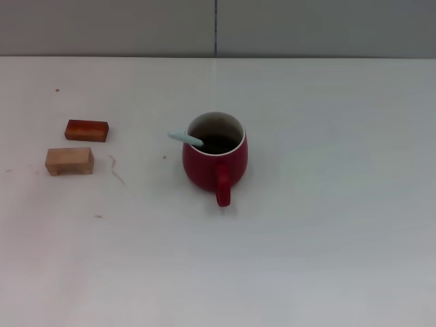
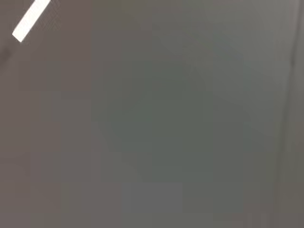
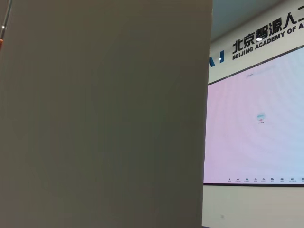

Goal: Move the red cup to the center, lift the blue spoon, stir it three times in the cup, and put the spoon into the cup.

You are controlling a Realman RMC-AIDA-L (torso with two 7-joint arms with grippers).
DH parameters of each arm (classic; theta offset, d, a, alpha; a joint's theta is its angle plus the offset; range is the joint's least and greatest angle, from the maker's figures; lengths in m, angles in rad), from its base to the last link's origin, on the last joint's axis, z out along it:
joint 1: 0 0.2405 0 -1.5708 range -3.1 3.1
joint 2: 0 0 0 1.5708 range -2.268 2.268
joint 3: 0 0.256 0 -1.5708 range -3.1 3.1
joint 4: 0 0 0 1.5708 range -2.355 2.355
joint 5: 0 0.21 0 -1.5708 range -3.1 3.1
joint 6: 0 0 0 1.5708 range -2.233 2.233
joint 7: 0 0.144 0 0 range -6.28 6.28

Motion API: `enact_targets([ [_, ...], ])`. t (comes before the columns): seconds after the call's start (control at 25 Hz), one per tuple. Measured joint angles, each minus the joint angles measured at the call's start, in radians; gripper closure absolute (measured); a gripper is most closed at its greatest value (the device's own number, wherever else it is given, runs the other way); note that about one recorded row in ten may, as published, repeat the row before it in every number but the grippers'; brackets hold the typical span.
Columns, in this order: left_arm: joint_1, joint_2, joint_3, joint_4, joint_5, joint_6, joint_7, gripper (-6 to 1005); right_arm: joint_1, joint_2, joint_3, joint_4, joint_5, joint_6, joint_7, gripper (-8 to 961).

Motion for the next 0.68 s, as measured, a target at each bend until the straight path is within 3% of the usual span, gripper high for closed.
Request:
enact_targets([
  [0.12, 0.02, -0.016, -0.064, -0.1, -0.113, -0.041, 0.236, 719, -0.003, 0.0, 0.014, 0.0, 0.003, 0.0, 0.0, 317],
  [0.24, 0.043, -0.016, -0.077, -0.248, -0.264, -0.055, 0.608, 719, -0.004, -0.001, 0.035, -0.007, 0.004, 0.0, 0.0, 317],
  [0.68, 0.087, -0.02, -0.078, -0.402, -0.317, -0.153, 1.139, 719, 0.008, 0.0, 0.119, -0.02, 0.005, -0.01, 0.0, 317],
])
